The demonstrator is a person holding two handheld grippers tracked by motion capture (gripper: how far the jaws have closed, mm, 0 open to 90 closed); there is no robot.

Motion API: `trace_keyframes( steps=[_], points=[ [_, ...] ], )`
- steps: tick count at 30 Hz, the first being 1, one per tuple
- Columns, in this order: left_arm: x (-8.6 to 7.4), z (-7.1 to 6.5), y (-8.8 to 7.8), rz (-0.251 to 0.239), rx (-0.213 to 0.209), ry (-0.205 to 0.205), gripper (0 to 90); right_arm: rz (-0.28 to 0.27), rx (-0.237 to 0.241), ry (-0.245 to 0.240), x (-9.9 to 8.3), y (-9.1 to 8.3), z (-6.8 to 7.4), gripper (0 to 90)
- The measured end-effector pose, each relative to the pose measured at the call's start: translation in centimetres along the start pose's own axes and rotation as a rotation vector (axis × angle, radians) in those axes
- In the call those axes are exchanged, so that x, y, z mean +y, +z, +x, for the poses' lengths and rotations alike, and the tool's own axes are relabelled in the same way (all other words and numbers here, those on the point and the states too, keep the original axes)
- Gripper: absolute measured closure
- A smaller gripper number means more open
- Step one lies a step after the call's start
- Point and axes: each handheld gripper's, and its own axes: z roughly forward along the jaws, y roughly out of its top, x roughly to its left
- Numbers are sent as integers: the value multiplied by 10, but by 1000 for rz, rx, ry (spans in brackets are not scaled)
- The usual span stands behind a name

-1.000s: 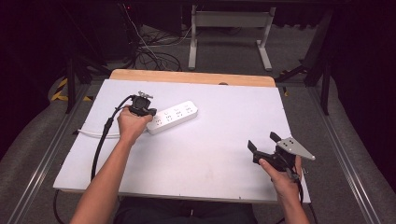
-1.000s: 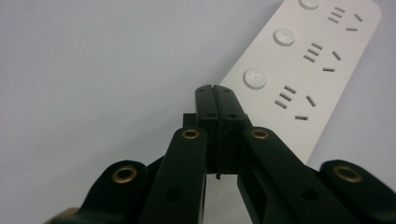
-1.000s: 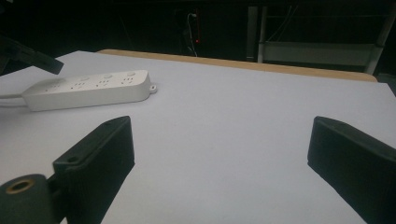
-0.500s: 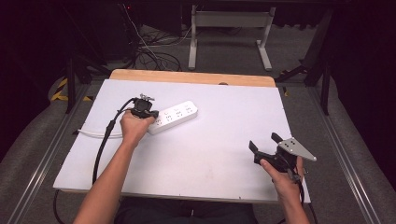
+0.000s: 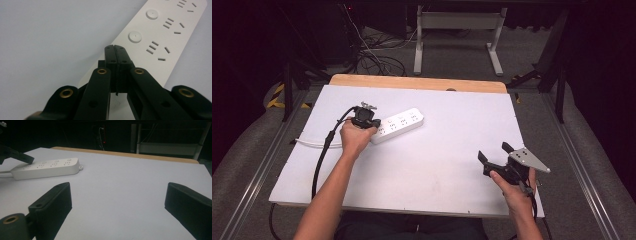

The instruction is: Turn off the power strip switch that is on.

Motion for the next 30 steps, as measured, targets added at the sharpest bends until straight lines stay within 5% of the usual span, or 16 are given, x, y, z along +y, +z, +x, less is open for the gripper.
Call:
trace_keyframes(
  steps=[4, 7, 9, 23, 30],
  points=[
    [0, -3, 0, -2, 16, 9, 900, -4, -1, 0, 1, 0, 1, 76],
    [-1, -1, 0, -6, -7, -26, 900, -5, -2, -3, 1, -1, 1, 76],
    [-1, -8, 1, -2, 34, 13, 900, -8, 0, -1, 2, -1, 1, 77],
    [-1, -14, 2, 2, 80, 13, 900, -11, -4, 3, 1, -4, 1, 77],
    [-2, -10, 1, -5, 52, -3, 900, -10, -7, 6, 1, -3, 1, 77]
  ],
)
